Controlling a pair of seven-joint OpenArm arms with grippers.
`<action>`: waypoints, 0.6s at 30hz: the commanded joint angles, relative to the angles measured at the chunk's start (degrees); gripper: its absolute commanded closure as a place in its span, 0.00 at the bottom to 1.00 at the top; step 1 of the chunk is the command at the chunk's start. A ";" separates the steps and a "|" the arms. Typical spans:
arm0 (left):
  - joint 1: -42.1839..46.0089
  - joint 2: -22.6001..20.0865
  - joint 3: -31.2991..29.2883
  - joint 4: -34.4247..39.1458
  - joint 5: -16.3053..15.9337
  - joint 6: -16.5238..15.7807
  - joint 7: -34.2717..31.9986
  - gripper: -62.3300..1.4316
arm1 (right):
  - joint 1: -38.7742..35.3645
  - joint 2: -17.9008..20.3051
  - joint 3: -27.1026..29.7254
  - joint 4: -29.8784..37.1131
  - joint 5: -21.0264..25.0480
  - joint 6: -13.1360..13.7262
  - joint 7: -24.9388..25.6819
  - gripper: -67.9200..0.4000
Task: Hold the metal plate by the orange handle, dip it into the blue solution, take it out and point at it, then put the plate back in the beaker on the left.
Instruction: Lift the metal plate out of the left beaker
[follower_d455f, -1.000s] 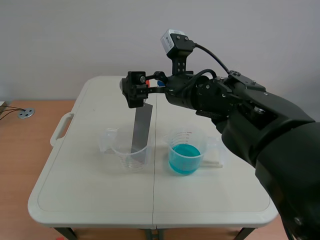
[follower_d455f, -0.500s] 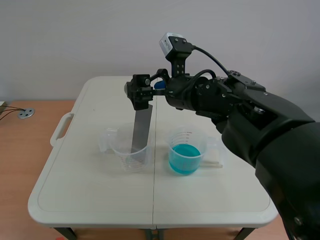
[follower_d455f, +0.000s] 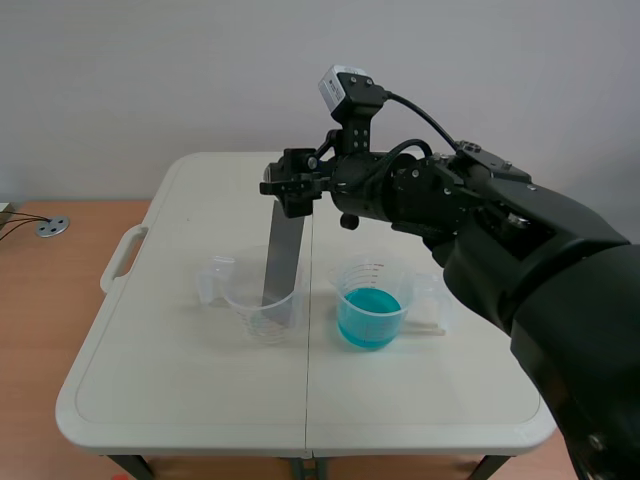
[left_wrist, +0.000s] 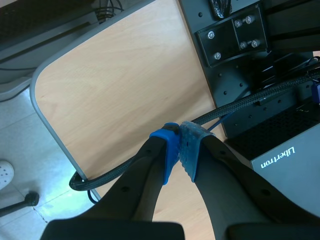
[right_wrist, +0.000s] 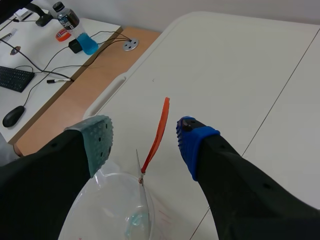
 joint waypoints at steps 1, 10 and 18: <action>0.90 -0.33 -0.13 0.76 -0.35 -0.28 -0.37 0.95 | 1.64 -0.17 -0.20 0.59 0.66 0.02 1.05 0.62; 0.90 -0.33 -0.13 0.76 -0.35 -0.28 -0.35 0.95 | 1.64 -0.17 -0.20 0.59 0.63 0.04 2.05 0.78; 0.90 -0.33 -0.13 0.76 -0.35 -0.28 -0.35 0.95 | 1.60 -0.15 -0.20 0.59 0.61 0.04 2.16 0.97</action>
